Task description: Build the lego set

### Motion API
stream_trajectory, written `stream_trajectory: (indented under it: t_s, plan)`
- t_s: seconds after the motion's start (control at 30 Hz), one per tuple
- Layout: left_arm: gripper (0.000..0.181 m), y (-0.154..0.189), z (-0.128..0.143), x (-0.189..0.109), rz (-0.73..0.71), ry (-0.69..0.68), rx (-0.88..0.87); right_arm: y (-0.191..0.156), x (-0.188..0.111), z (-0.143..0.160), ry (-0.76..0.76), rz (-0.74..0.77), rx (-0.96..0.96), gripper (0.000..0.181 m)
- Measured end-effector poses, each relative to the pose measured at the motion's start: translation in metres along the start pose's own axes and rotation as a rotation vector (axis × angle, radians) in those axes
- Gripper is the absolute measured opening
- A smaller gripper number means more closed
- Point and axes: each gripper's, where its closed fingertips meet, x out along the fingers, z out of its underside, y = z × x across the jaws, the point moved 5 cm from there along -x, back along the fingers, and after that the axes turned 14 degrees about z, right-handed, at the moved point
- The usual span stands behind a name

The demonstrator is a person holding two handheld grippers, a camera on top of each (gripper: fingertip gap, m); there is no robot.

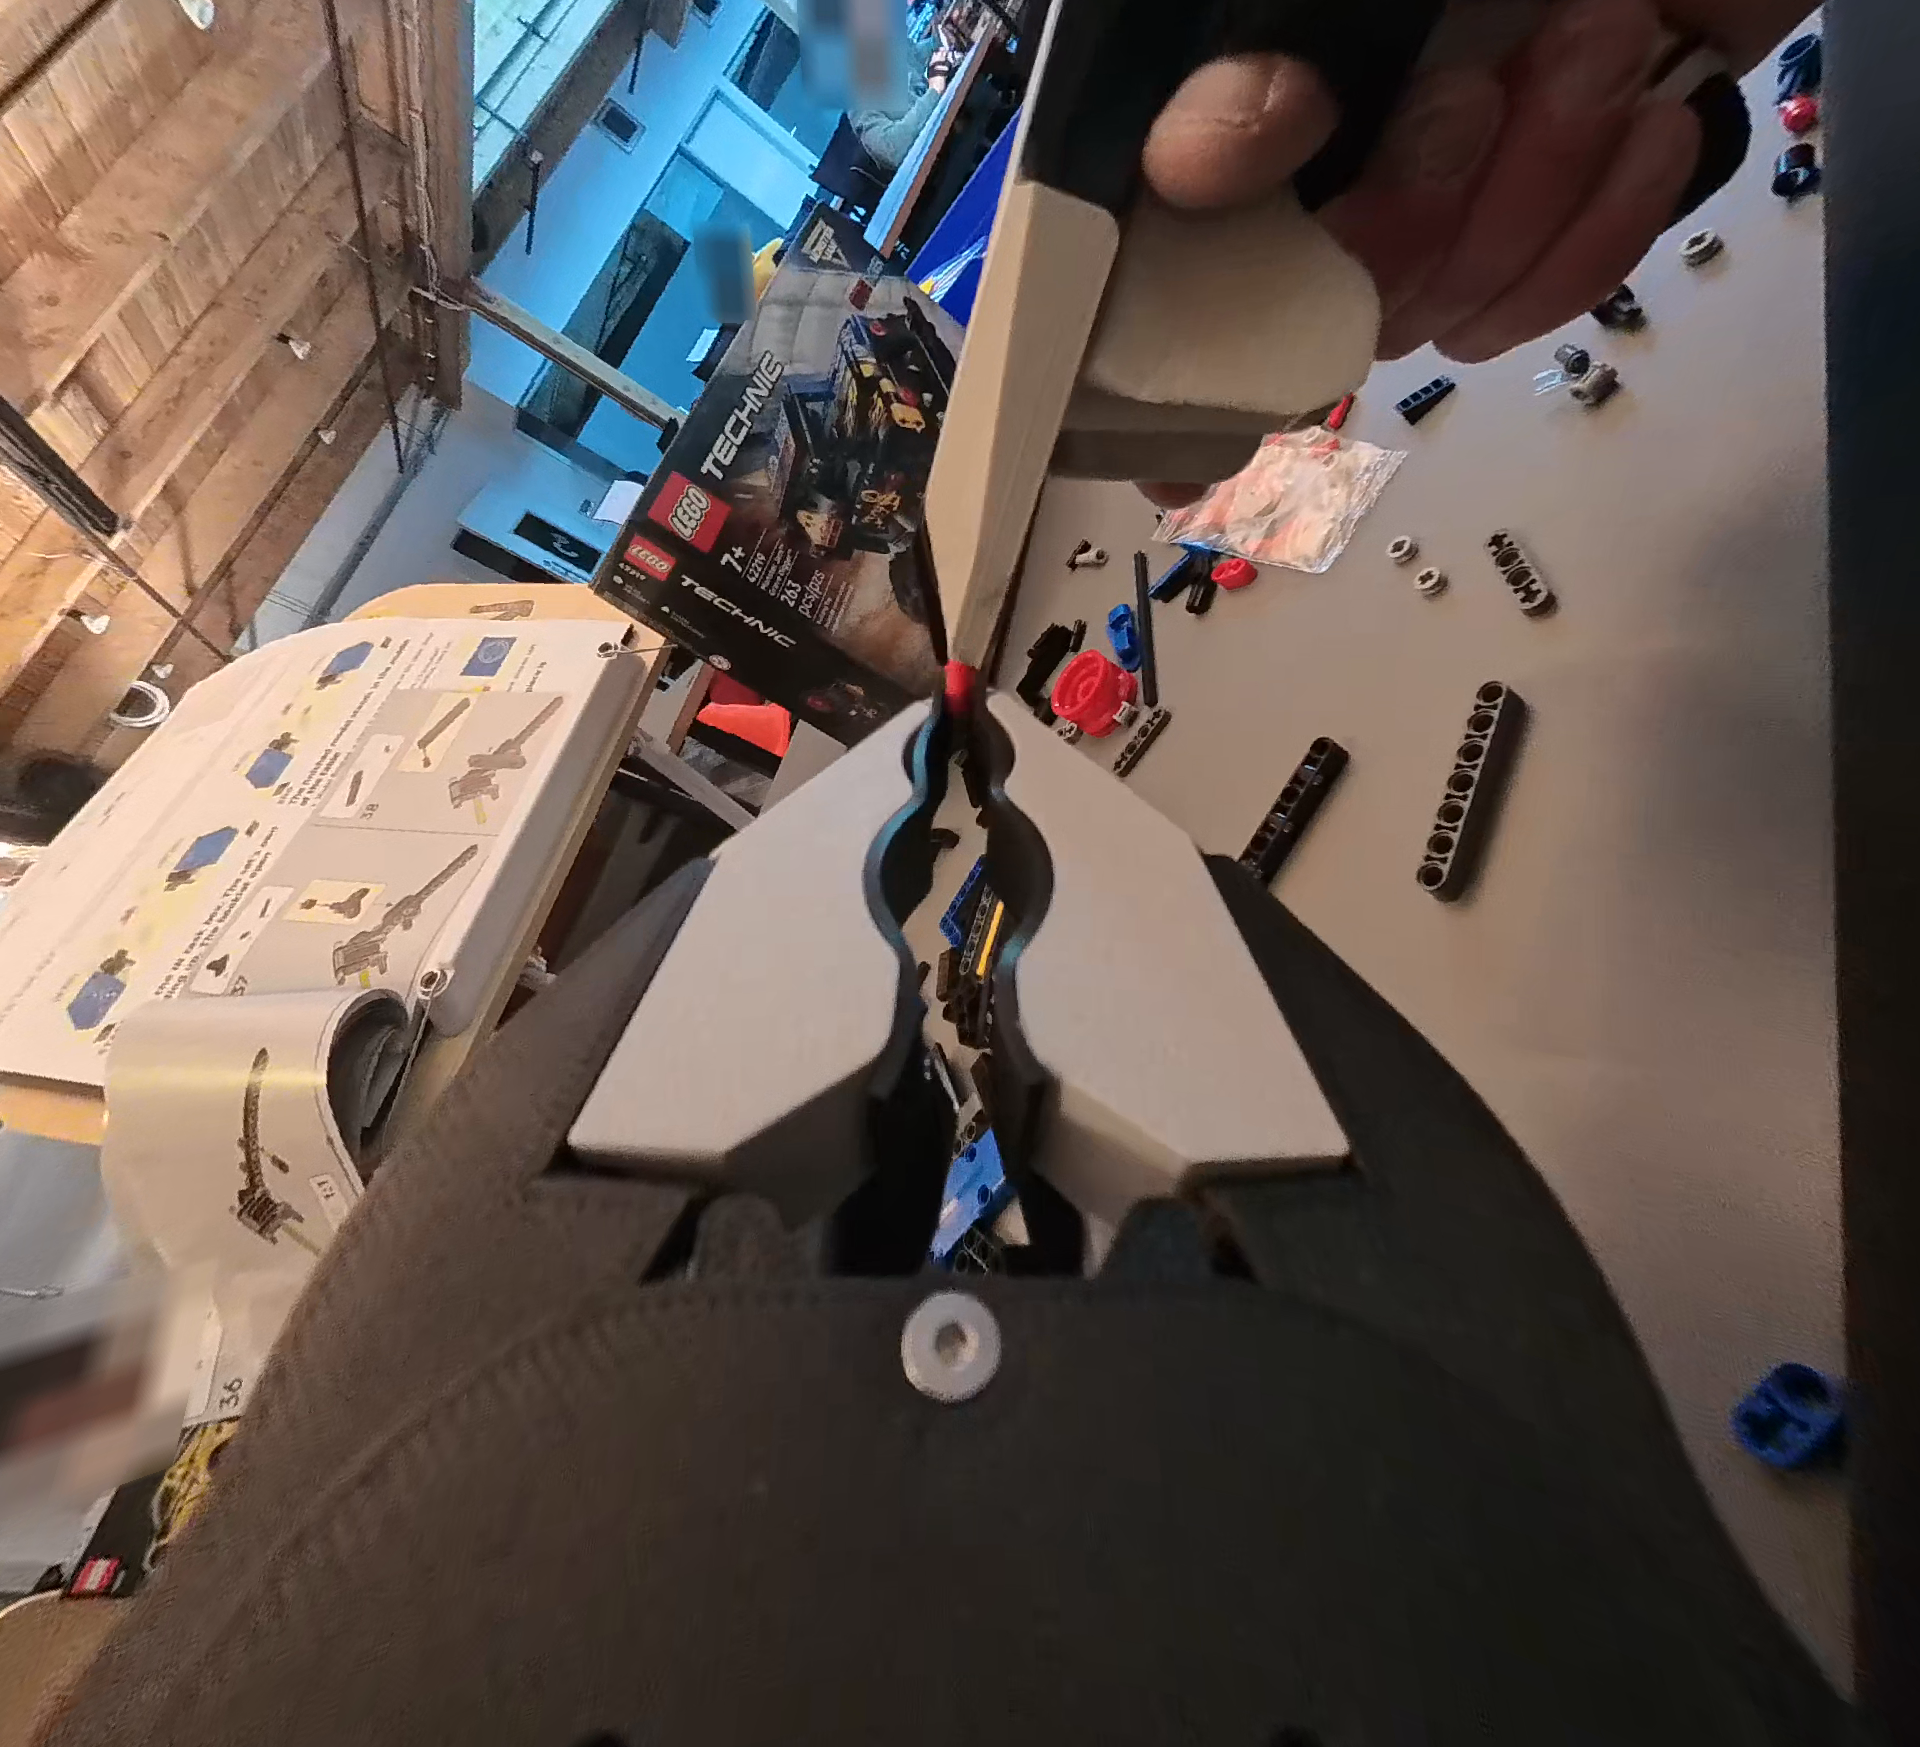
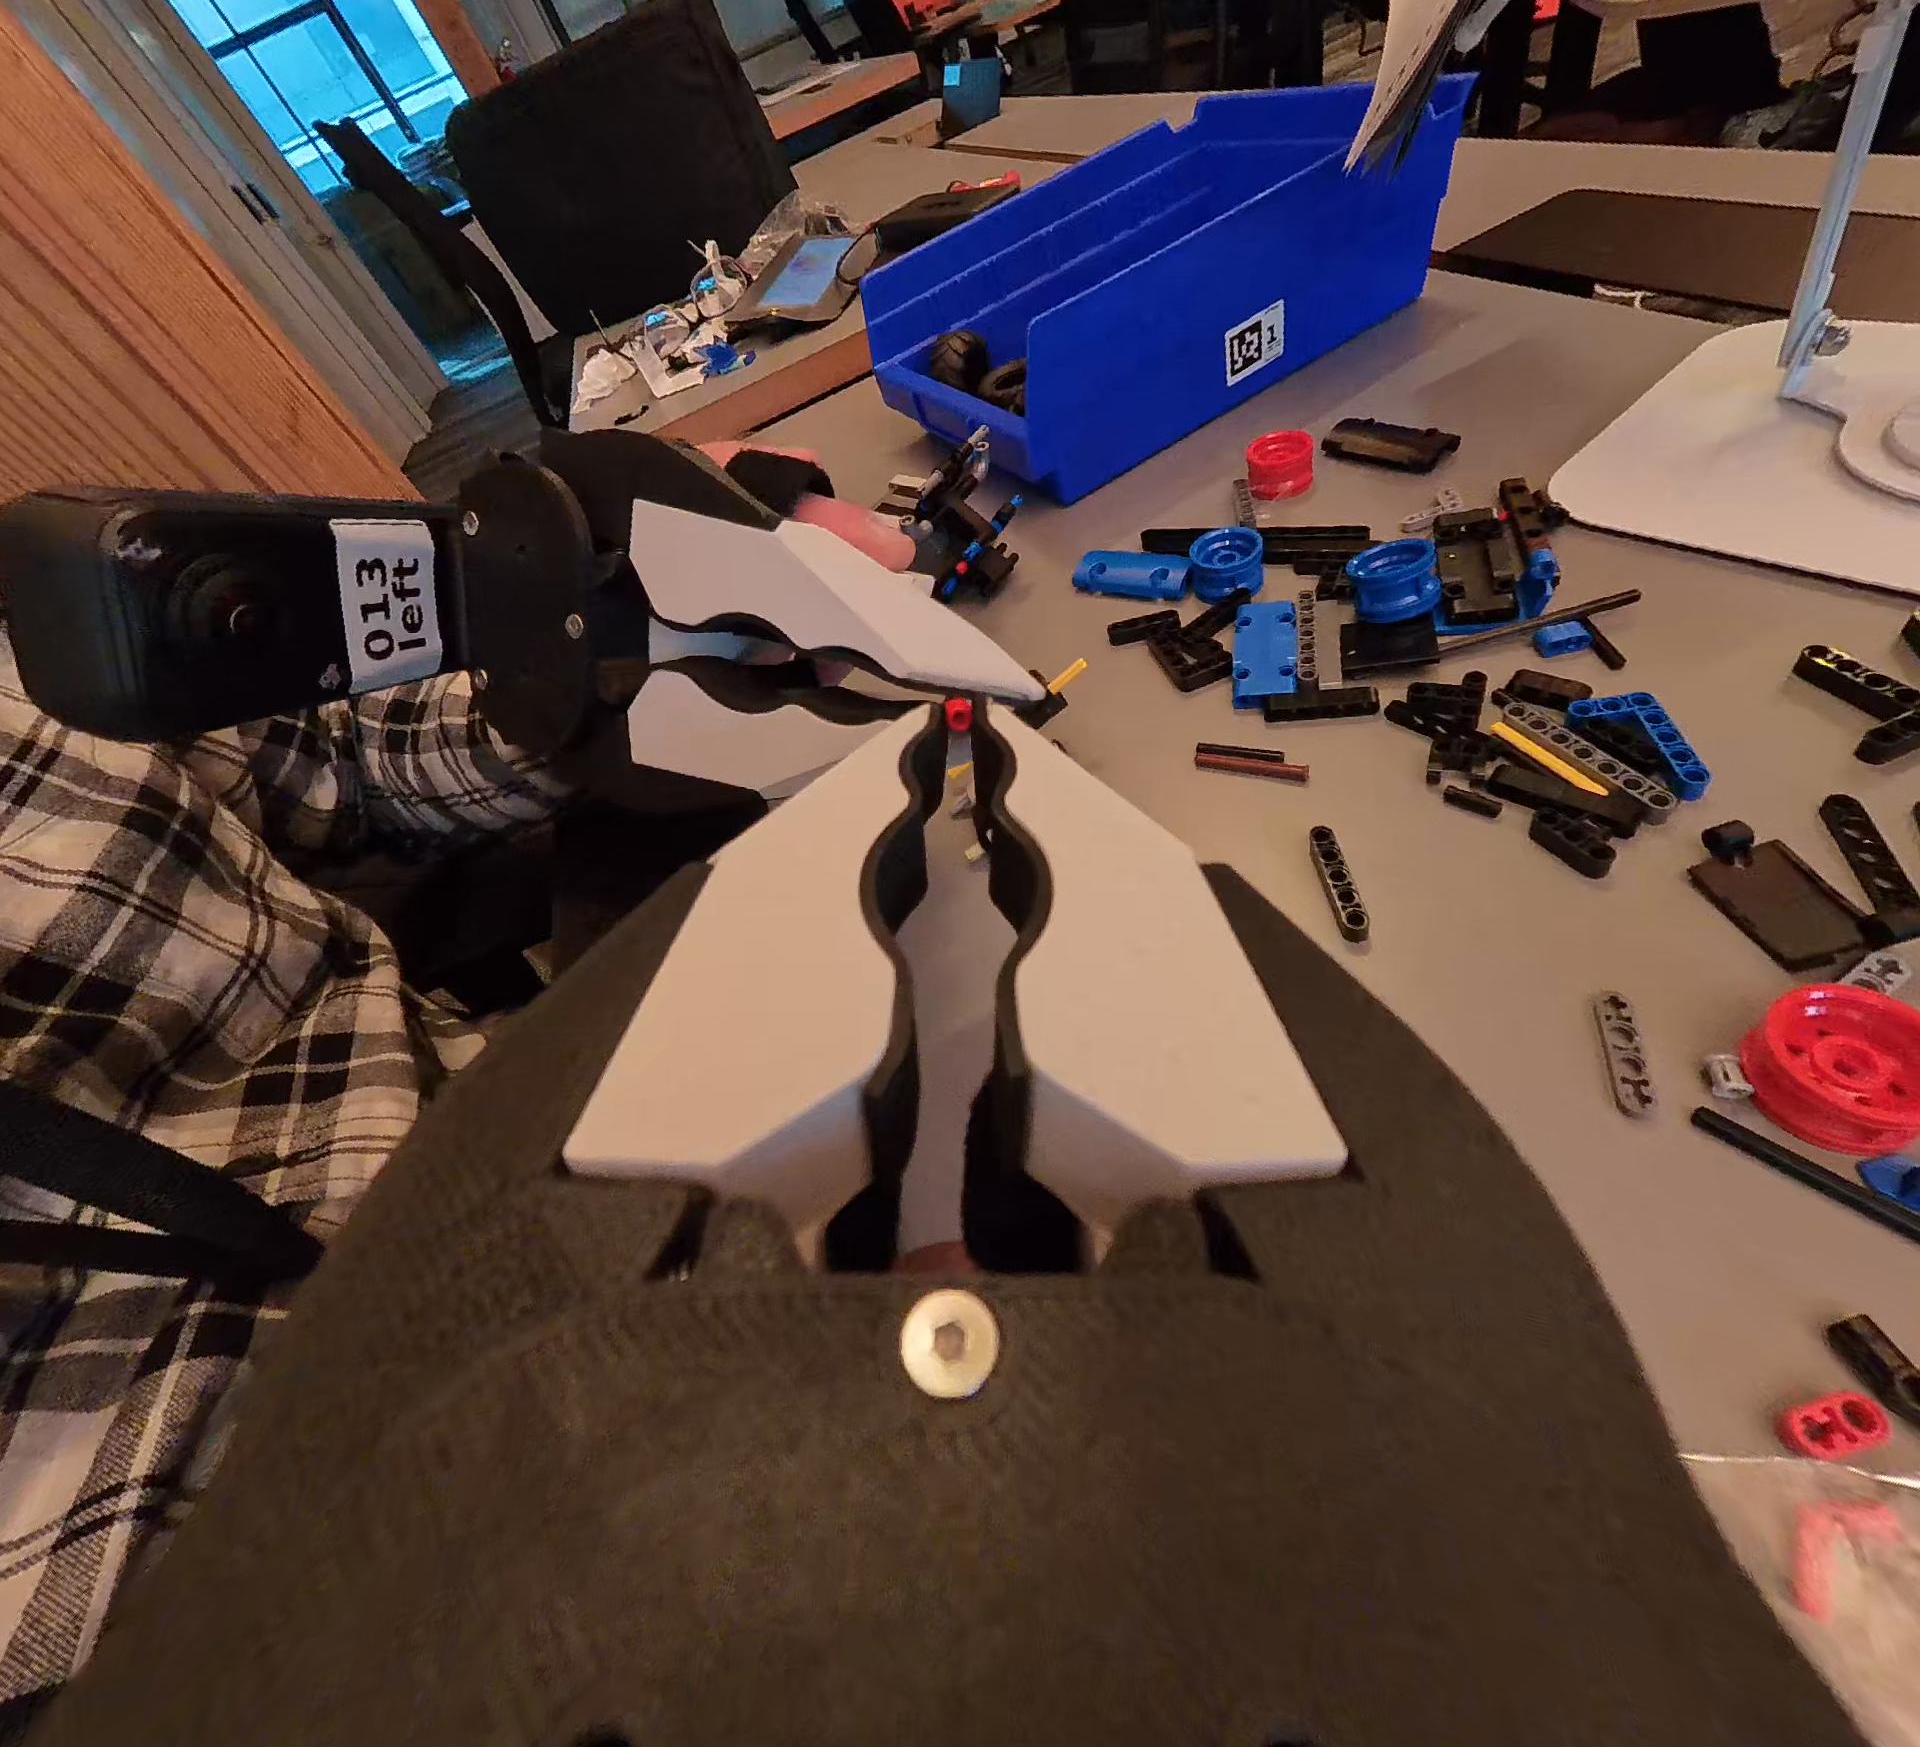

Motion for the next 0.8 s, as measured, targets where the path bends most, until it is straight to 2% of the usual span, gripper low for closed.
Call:
stream_trajectory:
  t_s: [0.1,0.23,0.4,0.8]
  plan:
    - [0.001,0.0038,0.0003,0.0023,0.021,-0.01,0.009,0.0001,0.0012,0.0007,-0.008,-0.006,0.013,0.006]
    - [0.001,0.0045,0.0017,0.0039,0.008,-0.033,0.016,-0.0023,0.0036,0.0006,-0.016,-0.009,0.007,0.0]
    - [0.001,0.001,0.0006,0.0014,-0.005,-0.016,-0.002,0.0028,-0.0008,0.0009,-0.014,0.013,-0.003,0.009]
    - [0.001,0.0036,0.0004,0.0028,0.015,-0.011,0.005,0.001,0.001,0.0049,-0.018,0.006,-0.023,0.004]
